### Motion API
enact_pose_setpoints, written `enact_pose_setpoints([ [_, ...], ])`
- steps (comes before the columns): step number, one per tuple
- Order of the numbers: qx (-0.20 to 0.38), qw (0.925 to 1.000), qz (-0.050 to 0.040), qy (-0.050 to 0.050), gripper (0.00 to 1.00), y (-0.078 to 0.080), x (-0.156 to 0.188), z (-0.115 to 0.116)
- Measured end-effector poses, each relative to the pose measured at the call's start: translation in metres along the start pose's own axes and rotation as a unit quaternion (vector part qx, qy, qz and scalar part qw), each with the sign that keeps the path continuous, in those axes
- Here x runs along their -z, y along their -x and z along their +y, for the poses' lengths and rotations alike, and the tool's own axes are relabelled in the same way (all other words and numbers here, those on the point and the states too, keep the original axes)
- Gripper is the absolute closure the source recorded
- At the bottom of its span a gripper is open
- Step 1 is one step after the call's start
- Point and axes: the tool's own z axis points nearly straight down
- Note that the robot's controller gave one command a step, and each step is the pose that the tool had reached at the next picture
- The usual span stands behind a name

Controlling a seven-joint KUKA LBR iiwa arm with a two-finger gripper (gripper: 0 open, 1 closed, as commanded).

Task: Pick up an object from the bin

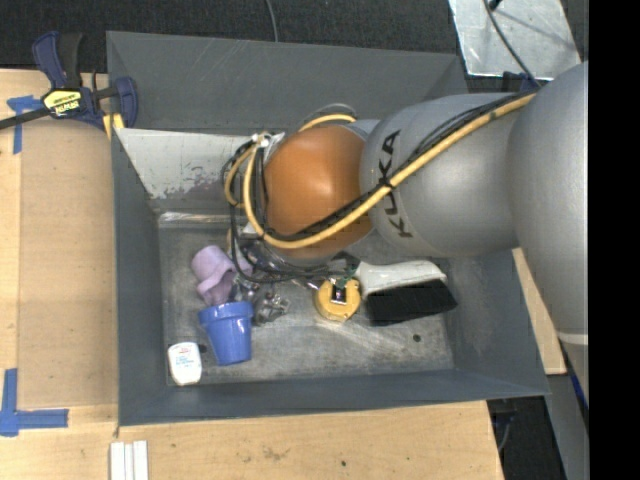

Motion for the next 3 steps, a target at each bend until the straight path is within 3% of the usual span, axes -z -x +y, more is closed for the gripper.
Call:
enact_pose_setpoints([
  [1,0.093,0.9957,0.0015,0.002,1.0,0.012,-0.013,0.011],
  [2,0.034,0.9994,0.0022,0.003,1.0,0.012,0.052,0.007],
  [3,0.034,0.9994,0.0023,0.003,1.0,0.012,0.052,0.007],
])
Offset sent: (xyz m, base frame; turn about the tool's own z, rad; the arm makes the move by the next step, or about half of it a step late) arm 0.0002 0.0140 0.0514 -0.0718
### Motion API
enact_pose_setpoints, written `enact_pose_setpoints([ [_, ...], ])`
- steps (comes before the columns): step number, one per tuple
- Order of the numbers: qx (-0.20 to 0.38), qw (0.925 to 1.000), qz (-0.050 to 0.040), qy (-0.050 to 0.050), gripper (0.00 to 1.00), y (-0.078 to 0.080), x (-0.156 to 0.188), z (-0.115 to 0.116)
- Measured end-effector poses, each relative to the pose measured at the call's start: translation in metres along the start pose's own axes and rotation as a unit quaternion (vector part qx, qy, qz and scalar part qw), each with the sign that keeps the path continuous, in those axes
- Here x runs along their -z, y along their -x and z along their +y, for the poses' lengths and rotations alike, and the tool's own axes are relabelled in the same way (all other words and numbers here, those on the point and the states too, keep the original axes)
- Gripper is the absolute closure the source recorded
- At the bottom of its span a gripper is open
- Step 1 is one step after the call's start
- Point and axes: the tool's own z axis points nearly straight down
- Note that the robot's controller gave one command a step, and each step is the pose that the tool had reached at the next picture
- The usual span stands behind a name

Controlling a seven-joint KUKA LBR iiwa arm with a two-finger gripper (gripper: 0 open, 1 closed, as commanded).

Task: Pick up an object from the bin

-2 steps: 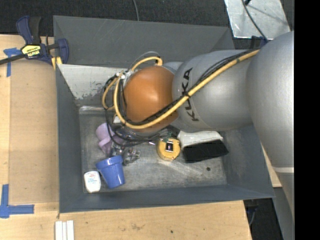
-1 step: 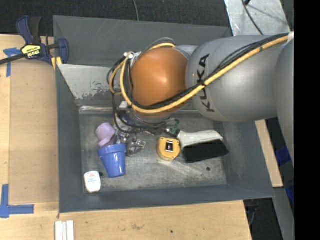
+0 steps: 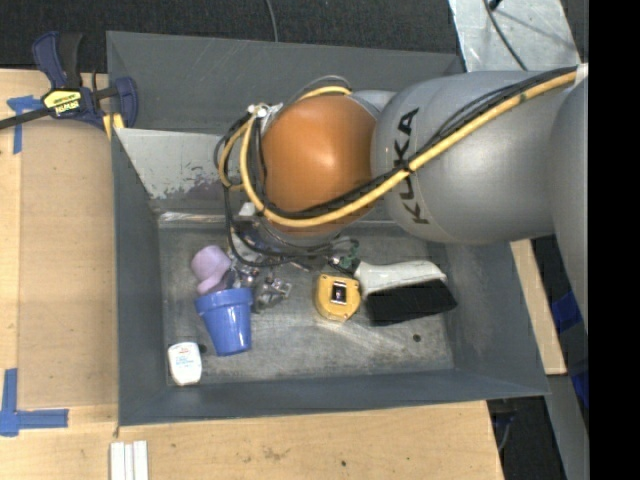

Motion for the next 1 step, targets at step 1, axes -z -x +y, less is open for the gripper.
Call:
enact_pose_setpoints([
  [1,0.028,0.9996,-0.0011,-0.001,1.0,-0.0118,-0.001,-0.0217],
])
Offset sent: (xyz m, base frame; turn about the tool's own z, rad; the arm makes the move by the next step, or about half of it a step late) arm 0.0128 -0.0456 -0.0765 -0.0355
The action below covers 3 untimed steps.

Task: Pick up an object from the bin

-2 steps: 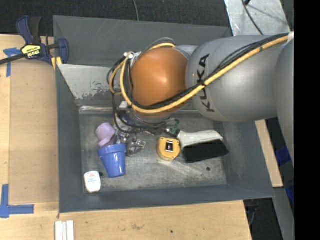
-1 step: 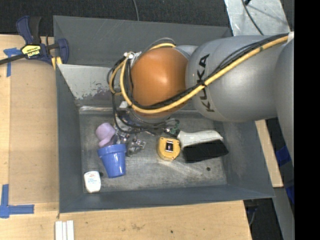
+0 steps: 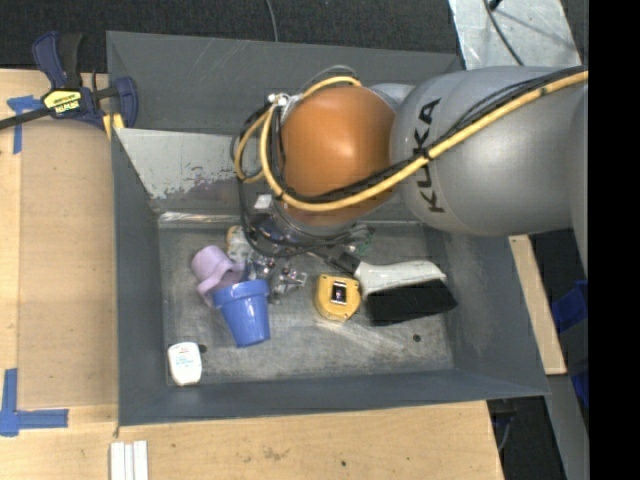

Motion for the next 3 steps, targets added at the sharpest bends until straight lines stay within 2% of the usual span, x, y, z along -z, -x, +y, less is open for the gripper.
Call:
enact_pose_setpoints([
  [1,-0.004,1.0,-0.0015,-0.003,1.0,-0.013,-0.046,-0.011],
  [2,-0.04,0.9992,-0.0042,-0.001,1.0,-0.028,-0.07,-0.016],
  [3,-0.041,0.9992,-0.0042,-0.001,1.0,-0.028,-0.07,-0.016],
])
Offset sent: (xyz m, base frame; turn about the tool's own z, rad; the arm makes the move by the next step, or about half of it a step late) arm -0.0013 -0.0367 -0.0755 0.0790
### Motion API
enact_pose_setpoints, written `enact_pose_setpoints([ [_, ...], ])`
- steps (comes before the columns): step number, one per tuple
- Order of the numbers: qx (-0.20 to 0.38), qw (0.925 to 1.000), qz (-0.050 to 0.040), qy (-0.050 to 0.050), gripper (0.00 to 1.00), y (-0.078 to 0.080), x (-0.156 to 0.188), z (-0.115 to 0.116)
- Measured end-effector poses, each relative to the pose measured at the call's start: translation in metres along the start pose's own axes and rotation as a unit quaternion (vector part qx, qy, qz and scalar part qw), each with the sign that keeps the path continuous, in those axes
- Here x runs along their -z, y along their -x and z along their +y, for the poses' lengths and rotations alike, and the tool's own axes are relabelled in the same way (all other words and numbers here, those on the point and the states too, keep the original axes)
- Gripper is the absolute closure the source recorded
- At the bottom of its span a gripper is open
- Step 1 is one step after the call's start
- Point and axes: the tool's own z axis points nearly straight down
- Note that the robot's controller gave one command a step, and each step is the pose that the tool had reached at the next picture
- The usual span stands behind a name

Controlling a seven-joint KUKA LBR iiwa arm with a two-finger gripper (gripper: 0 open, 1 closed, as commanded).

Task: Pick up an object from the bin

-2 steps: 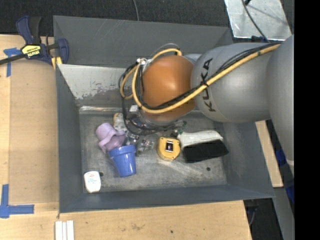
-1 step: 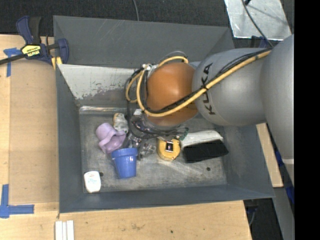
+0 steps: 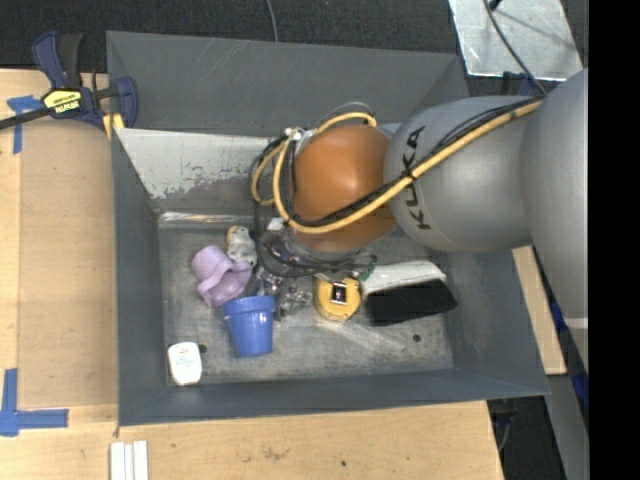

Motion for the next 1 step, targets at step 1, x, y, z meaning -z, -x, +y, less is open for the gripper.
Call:
enact_pose_setpoints([
  [1,0.08,0.9968,0.0084,0.003,1.0,0.0253,0.0002,-0.0134],
])
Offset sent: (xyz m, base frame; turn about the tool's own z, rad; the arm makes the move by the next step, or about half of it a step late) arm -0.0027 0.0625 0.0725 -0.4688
